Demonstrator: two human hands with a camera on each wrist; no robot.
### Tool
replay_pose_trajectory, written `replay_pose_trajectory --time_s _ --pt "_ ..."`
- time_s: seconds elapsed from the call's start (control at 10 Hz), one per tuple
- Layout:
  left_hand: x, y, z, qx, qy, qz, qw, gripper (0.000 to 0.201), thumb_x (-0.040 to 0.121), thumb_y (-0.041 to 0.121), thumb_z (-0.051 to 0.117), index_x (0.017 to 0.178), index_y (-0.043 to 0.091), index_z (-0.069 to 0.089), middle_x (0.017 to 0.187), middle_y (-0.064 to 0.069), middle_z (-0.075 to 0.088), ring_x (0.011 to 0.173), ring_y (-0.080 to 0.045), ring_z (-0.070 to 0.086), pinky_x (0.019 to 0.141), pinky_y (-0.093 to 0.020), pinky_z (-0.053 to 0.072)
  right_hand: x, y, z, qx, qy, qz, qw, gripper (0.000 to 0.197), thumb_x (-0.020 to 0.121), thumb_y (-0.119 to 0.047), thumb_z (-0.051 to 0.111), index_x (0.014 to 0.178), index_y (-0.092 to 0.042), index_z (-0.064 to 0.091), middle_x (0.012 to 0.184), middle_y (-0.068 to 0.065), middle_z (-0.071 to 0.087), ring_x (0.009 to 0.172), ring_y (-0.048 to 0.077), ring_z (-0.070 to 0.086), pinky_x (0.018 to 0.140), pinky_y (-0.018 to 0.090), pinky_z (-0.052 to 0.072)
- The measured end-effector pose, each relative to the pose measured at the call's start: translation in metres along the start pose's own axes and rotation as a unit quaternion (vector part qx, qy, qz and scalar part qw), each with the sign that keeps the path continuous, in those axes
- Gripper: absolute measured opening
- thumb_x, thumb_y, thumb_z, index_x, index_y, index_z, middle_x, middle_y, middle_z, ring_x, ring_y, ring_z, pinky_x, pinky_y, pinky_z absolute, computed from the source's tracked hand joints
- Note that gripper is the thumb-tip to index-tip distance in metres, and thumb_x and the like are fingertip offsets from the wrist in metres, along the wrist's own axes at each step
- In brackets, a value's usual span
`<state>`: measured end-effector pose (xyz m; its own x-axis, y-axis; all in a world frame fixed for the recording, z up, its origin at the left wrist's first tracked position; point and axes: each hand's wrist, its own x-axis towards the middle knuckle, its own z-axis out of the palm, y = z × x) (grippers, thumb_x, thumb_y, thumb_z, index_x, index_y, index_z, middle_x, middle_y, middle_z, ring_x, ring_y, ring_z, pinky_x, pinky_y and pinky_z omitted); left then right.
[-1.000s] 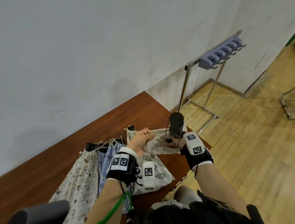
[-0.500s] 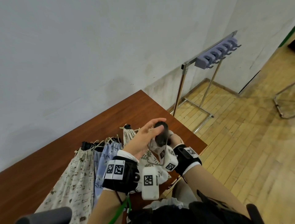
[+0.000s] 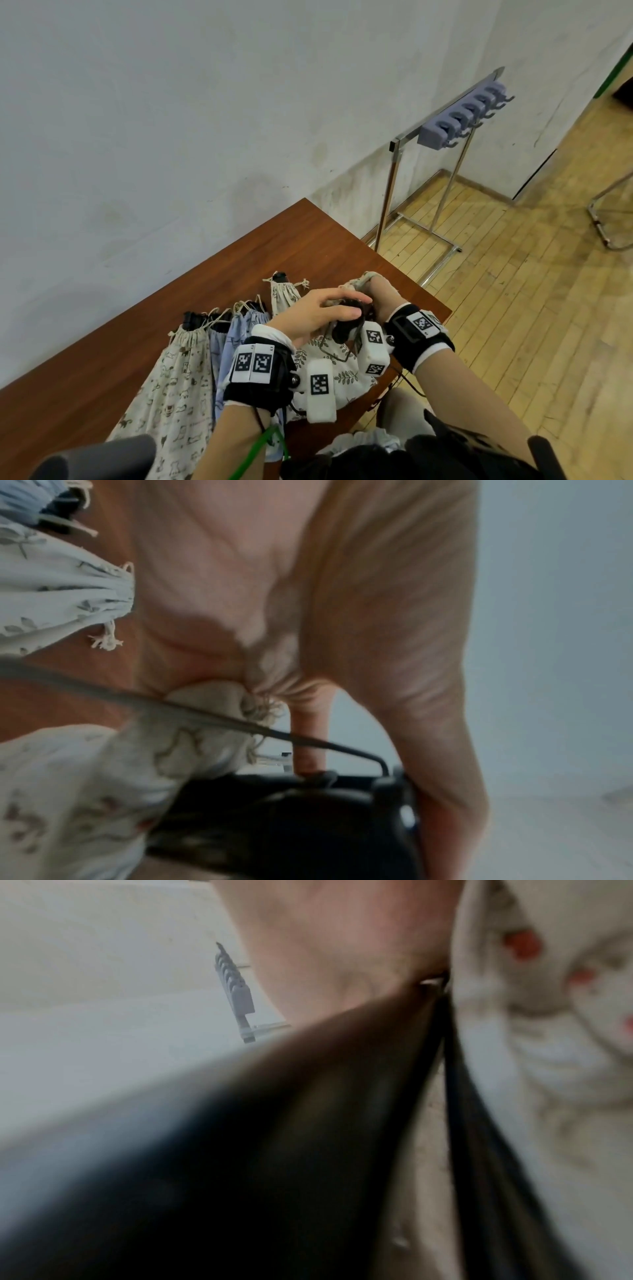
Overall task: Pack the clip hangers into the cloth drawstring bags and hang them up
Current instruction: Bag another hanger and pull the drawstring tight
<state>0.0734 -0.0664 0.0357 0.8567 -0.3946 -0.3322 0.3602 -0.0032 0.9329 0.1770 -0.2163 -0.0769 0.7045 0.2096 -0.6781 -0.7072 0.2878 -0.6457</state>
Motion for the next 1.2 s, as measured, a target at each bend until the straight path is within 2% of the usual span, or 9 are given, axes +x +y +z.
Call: replay_pose_trajectory --time_s 0.1,0.3,0.5,0.7,0.8,0.9,1.0,1.1,1.2 --pt "0.0 -0.003 0.0 0.06 -0.001 0.007 0.998 0.024 0.089 0.01 0.063 0.111 0.017 0.068 0.111 0.005 0.065 0.102 -0.011 0.065 0.084 -0.025 0.053 -0.023 -0.009 0.007 -0.111 -0.016 0.007 0.994 0.009 0.092 -0.01 0.045 0.095 -0.01 0.053 0.085 0.008 0.057 0.07 0.021 0.058 0.057 0.033 0.052" --pt "-0.012 -0.012 -0.013 0.148 -0.07 0.005 0.987 0.028 0.081 0.016 0.073 0.108 0.022 0.07 0.088 0.034 0.055 0.097 0.009 0.053 0.096 -0.025 0.039 -0.03 -0.003 0.015 -0.305 -0.08 0.039 0.948 0.014 0.088 0.001 0.046 0.086 -0.008 0.057 0.085 0.01 0.057 0.07 0.021 0.057 0.062 0.033 0.049" --pt "-0.025 -0.024 -0.031 0.082 -0.051 0.012 0.995 0.037 0.068 0.026 0.079 0.103 0.02 0.072 0.12 -0.013 0.051 0.119 -0.026 0.052 0.104 -0.042 0.044 -0.029 -0.015 0.001 -0.162 -0.01 0.064 0.985 0.023 0.093 -0.005 0.044 0.108 -0.001 0.061 0.096 0.015 0.065 0.084 0.026 0.058 0.075 0.036 0.048" --pt "-0.027 -0.024 -0.036 0.02 0.001 0.008 1.0 0.032 0.073 0.016 0.074 0.105 0.014 0.071 0.113 -0.005 0.062 0.105 -0.024 0.064 0.084 -0.035 0.054 -0.039 -0.024 0.009 -0.161 -0.111 0.067 0.978 0.047 0.098 -0.039 0.037 0.115 -0.001 0.059 0.11 0.016 0.061 0.102 0.03 0.055 0.094 0.046 0.045" --pt "-0.019 -0.018 -0.042 -0.013 0.095 0.022 0.995 0.038 0.076 0.026 0.072 0.111 0.01 0.069 0.11 -0.009 0.069 0.102 -0.03 0.066 0.083 -0.042 0.056 -0.044 -0.039 0.012 -0.256 -0.043 0.036 0.965 0.041 0.098 -0.029 0.047 0.13 -0.005 0.048 0.105 0.014 0.064 0.092 0.028 0.062 0.082 0.039 0.053" --pt "0.0 -0.008 -0.053 -0.005 0.221 0.03 0.975 0.045 0.075 0.047 0.073 0.103 0.011 0.072 0.102 -0.01 0.071 0.106 -0.029 0.063 0.102 -0.049 0.044 -0.048 -0.061 0.013 -0.32 -0.079 0.048 0.943 0.031 0.102 -0.016 0.039 0.133 -0.015 0.034 0.088 0.02 0.072 0.063 0.022 0.067 0.052 0.026 0.054" --pt "0.022 0.006 -0.069 -0.025 0.27 0.003 0.963 0.064 0.062 0.064 0.076 0.085 0.005 0.068 0.093 -0.012 0.069 0.091 -0.029 0.063 0.096 -0.039 0.045 -0.046 -0.079 0.008 -0.339 -0.032 0.062 0.938 0.032 0.101 -0.023 0.043 0.129 -0.006 0.042 0.057 0.006 0.057 0.037 0.009 0.044 0.032 0.015 0.034" --pt "0.042 0.016 -0.082 -0.007 0.255 -0.022 0.967 0.073 0.049 0.075 0.076 0.086 0.015 0.06 0.09 -0.006 0.055 0.081 -0.023 0.052 0.08 -0.036 0.043 -0.045 -0.077 0.009 -0.425 -0.004 0.067 0.903 0.041 0.098 -0.045 0.047 0.117 -0.01 0.057 0.063 0.0 0.053 0.045 0.008 0.043 0.041 0.017 0.033" --pt "0.051 0.033 -0.081 -0.026 0.233 -0.037 0.971 0.063 0.063 0.062 0.077 0.091 0.008 0.063 0.091 -0.013 0.059 0.085 -0.025 0.056 0.083 -0.04 0.047 -0.036 -0.062 0.013 -0.427 0.014 -0.015 0.904 0.04 0.101 -0.045 0.039 0.131 -0.02 0.048 0.12 0.013 0.058 0.099 0.024 0.062 0.077 0.034 0.053"
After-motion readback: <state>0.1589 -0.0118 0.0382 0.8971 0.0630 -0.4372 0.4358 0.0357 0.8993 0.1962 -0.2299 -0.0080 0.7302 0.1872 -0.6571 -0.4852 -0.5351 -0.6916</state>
